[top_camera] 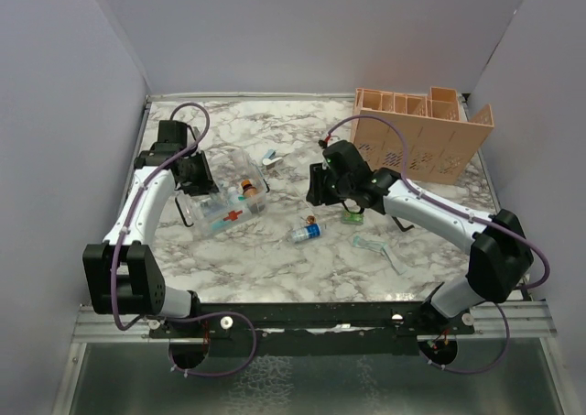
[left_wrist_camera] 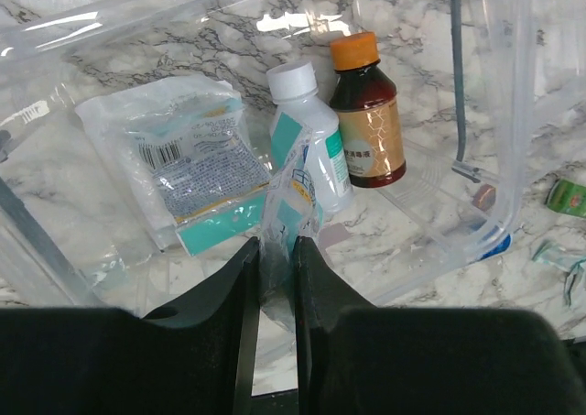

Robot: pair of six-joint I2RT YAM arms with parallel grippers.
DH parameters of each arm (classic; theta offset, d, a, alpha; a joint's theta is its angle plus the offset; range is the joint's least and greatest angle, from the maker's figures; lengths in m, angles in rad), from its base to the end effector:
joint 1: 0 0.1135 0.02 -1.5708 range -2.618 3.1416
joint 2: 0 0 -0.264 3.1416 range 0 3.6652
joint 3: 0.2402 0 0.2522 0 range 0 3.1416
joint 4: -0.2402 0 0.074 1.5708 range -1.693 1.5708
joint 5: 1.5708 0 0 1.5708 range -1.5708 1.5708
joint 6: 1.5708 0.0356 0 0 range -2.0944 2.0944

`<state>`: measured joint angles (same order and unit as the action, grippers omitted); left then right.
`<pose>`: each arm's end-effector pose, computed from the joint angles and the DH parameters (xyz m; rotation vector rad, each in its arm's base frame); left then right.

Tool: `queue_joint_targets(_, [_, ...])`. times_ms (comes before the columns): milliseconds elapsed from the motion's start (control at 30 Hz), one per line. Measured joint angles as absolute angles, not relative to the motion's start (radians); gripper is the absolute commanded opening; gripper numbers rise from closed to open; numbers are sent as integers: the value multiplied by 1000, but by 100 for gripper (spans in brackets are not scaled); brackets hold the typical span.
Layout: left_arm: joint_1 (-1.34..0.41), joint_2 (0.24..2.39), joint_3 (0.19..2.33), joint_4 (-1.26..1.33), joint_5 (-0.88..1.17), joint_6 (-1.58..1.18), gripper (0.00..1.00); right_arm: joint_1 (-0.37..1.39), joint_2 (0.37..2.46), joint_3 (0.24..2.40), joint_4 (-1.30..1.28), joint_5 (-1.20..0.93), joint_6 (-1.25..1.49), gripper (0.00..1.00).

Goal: Organize the medicine kit

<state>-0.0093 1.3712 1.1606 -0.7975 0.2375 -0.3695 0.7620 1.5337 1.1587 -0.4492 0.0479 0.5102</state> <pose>0.2776 -0.0110 0.2879 -0.3772 2.5721 -0.4458 0.2432 0.2297 0.2630 -0.2863 2.4464 0.5256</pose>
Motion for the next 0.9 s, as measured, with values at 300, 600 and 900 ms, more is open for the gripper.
queue_joint_targets(300, [-7, 1489, 1161, -786, 215, -320, 2, 762, 1546, 1163, -449, 38, 511, 40])
queue_joint_targets(600, [19, 1510, 1104, -767, 218, -266, 16, 762, 1551, 1177, -449, 38, 512, 40])
queue_joint_targets(900, [25, 1534, 1100, -783, 125, -251, 41, 762, 1576, 1194, -449, 38, 520, 39])
